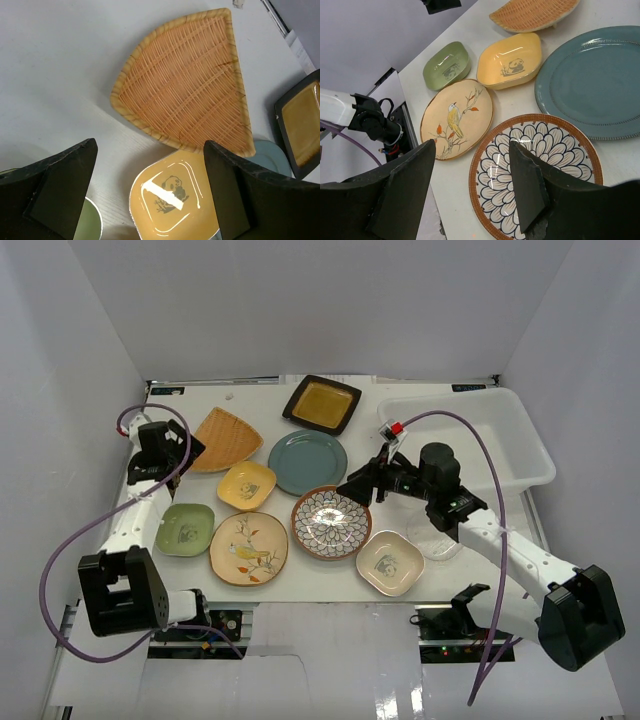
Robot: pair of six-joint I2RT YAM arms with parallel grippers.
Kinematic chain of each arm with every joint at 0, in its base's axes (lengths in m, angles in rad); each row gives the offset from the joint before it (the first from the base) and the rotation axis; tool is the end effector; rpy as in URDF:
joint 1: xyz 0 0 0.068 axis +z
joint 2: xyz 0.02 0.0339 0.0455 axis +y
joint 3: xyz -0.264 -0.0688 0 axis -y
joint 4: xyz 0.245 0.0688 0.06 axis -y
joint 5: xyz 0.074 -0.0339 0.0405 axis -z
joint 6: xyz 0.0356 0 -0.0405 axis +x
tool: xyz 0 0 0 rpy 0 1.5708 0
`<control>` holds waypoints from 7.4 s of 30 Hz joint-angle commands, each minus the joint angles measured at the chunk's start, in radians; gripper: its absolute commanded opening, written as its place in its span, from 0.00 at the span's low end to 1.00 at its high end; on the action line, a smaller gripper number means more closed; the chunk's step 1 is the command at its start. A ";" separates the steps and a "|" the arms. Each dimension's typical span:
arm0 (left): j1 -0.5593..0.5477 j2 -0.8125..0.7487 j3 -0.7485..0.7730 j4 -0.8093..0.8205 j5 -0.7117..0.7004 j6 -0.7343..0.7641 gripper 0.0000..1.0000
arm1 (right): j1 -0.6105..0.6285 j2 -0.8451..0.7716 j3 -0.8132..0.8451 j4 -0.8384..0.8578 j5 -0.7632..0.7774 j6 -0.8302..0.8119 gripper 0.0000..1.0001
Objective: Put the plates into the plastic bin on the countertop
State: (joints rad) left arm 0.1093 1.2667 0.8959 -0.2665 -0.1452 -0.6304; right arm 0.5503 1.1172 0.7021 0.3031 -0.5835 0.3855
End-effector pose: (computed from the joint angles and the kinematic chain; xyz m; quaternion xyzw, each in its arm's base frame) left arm 0.2766 0.0355 0.2675 -0.3524 0.8187 -0.0530 0.4503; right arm 0.2077 0.1505 0.2953 -0.2498 0.6959 0.4793 0.4729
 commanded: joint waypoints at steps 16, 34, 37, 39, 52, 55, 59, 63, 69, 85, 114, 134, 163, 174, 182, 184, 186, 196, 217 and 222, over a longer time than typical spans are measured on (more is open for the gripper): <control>0.196 0.381 -0.108 0.464 0.350 -0.189 0.80 | 0.026 -0.027 -0.032 0.067 -0.033 -0.017 0.66; 0.221 0.208 -0.110 0.699 0.404 -0.245 0.00 | 0.085 0.156 0.097 0.010 0.017 -0.017 0.77; 0.221 0.084 -0.133 0.736 0.479 -0.271 0.00 | 0.092 0.208 0.166 -0.021 0.065 -0.014 0.94; 0.204 -0.001 -0.166 0.747 0.550 -0.325 0.00 | 0.092 0.248 0.232 -0.048 0.082 -0.014 0.97; 0.041 -0.308 -0.354 0.604 0.898 -0.336 0.00 | 0.076 0.421 0.497 -0.151 0.235 -0.030 0.91; -0.005 -0.309 -0.342 0.610 0.941 -0.325 0.00 | 0.076 0.440 0.487 -0.156 0.274 -0.017 0.94; -0.054 -0.287 -0.327 0.638 0.987 -0.316 0.00 | 0.073 0.440 0.455 -0.102 0.246 0.026 0.88; -0.062 -0.257 -0.299 0.590 0.978 -0.290 0.23 | 0.047 0.395 0.410 -0.019 0.260 0.107 0.08; -0.068 -0.228 -0.249 0.538 0.963 -0.259 0.78 | -0.154 0.293 0.390 -0.004 0.258 0.188 0.08; -0.094 0.055 -0.128 0.589 0.808 -0.374 0.81 | -0.750 0.285 0.154 -0.007 0.404 0.259 0.08; -0.171 1.313 1.322 -0.136 0.849 0.023 0.81 | -0.771 0.334 0.307 -0.154 0.660 0.076 0.95; -0.252 1.444 1.352 0.199 0.855 -0.199 0.14 | -0.610 0.211 0.174 -0.045 0.400 0.118 0.88; -0.122 0.470 0.206 1.147 1.047 -0.677 0.00 | -0.205 0.489 0.646 -0.065 0.093 0.216 0.90; -0.204 0.266 0.080 0.971 1.030 -0.536 0.00 | -0.202 0.518 0.516 0.138 0.004 0.366 0.96; -0.235 0.254 0.057 1.023 1.053 -0.566 0.01 | -0.204 0.497 0.456 0.160 0.039 0.406 0.11; -0.235 0.247 0.063 0.983 1.058 -0.520 0.15 | -0.213 0.477 0.436 0.160 0.074 0.408 0.08; -0.235 0.232 0.077 0.888 1.055 -0.473 0.46 | -0.246 0.443 0.425 0.159 0.080 0.414 0.08; -0.237 0.273 0.293 0.196 0.694 -0.026 0.74 | -0.699 0.280 0.310 0.102 -0.028 0.438 0.08; -0.237 0.865 0.790 -0.258 0.705 0.276 0.83 | -0.896 0.520 0.414 -0.295 0.011 0.073 0.17; -0.237 0.904 0.796 -0.275 0.739 0.291 0.84 | -0.862 0.536 0.442 -0.354 0.117 0.041 0.73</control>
State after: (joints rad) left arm -0.1322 2.1784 1.6527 -0.5045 0.5495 -0.3771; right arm -0.3340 1.6527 1.0840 -0.0410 -0.5106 0.4690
